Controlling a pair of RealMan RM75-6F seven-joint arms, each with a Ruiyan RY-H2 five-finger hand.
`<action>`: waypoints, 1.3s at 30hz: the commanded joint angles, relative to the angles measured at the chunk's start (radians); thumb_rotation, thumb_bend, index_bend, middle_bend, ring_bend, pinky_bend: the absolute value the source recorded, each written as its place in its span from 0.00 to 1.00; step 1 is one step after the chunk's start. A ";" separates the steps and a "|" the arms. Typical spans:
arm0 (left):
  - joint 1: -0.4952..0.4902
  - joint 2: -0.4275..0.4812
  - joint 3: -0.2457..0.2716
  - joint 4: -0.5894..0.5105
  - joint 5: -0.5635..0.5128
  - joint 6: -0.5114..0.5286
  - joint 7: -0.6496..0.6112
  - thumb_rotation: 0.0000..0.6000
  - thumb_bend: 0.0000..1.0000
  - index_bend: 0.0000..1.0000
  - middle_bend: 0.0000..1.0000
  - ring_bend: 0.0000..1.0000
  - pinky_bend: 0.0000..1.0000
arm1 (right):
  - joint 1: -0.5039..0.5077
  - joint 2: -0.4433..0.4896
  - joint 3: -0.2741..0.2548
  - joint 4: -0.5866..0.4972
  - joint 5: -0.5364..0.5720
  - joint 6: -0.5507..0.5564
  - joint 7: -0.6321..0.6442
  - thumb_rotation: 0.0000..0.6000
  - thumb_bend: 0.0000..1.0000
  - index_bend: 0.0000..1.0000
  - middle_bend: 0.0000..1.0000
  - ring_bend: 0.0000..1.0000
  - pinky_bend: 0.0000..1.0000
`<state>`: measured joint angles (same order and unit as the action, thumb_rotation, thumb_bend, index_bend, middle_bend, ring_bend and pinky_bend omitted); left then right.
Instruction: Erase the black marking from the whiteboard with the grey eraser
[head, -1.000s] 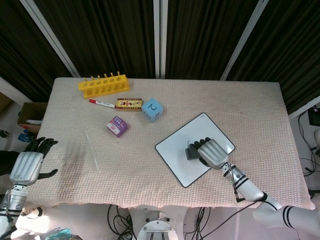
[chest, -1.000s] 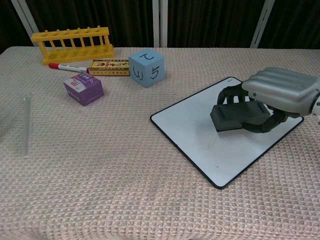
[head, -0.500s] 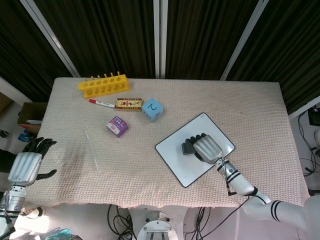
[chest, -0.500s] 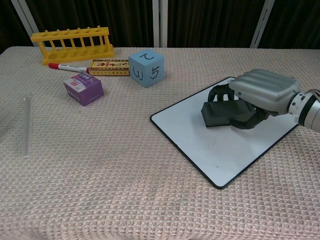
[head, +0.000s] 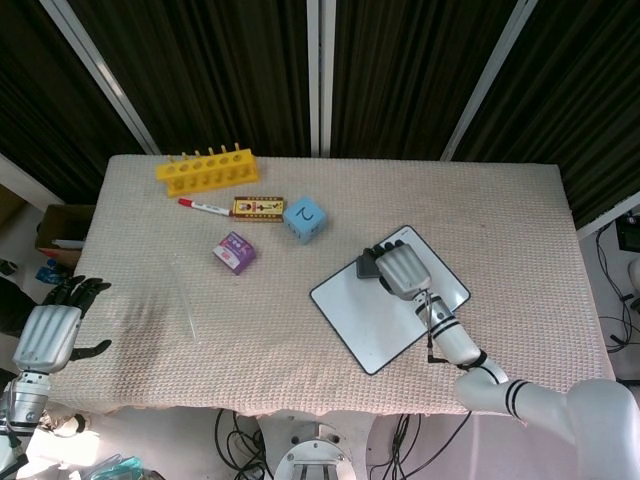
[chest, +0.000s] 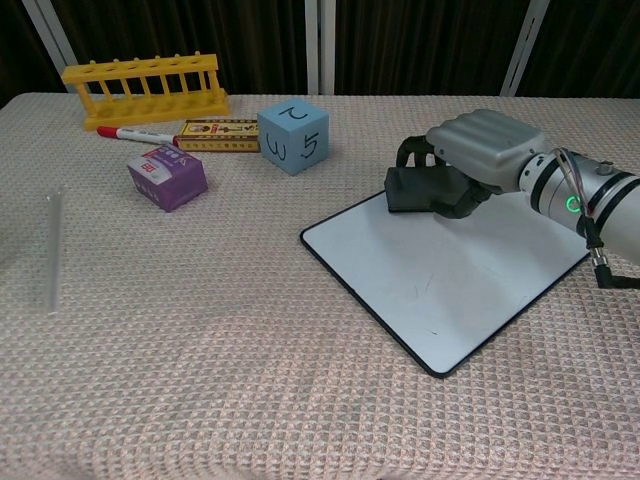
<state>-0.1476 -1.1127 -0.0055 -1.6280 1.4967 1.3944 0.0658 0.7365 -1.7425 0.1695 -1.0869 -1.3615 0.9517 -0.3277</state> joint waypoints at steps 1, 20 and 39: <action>0.000 -0.002 0.000 0.004 -0.002 -0.002 -0.002 1.00 0.10 0.20 0.17 0.12 0.19 | 0.006 -0.005 0.007 0.004 0.007 0.007 -0.004 1.00 0.45 0.91 0.77 0.71 0.85; -0.002 0.001 0.008 -0.024 0.008 -0.009 0.026 1.00 0.10 0.20 0.17 0.12 0.19 | -0.079 0.194 -0.129 -0.304 -0.029 -0.004 -0.005 1.00 0.45 0.91 0.77 0.71 0.85; -0.016 0.007 0.005 -0.060 -0.004 -0.038 0.034 1.00 0.10 0.20 0.19 0.12 0.19 | -0.177 0.477 -0.147 -0.495 -0.126 0.190 0.092 1.00 0.45 0.92 0.78 0.73 0.86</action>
<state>-0.1636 -1.1057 -0.0005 -1.6885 1.4930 1.3570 0.0993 0.5877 -1.2707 -0.0189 -1.6485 -1.4927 1.0785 -0.2764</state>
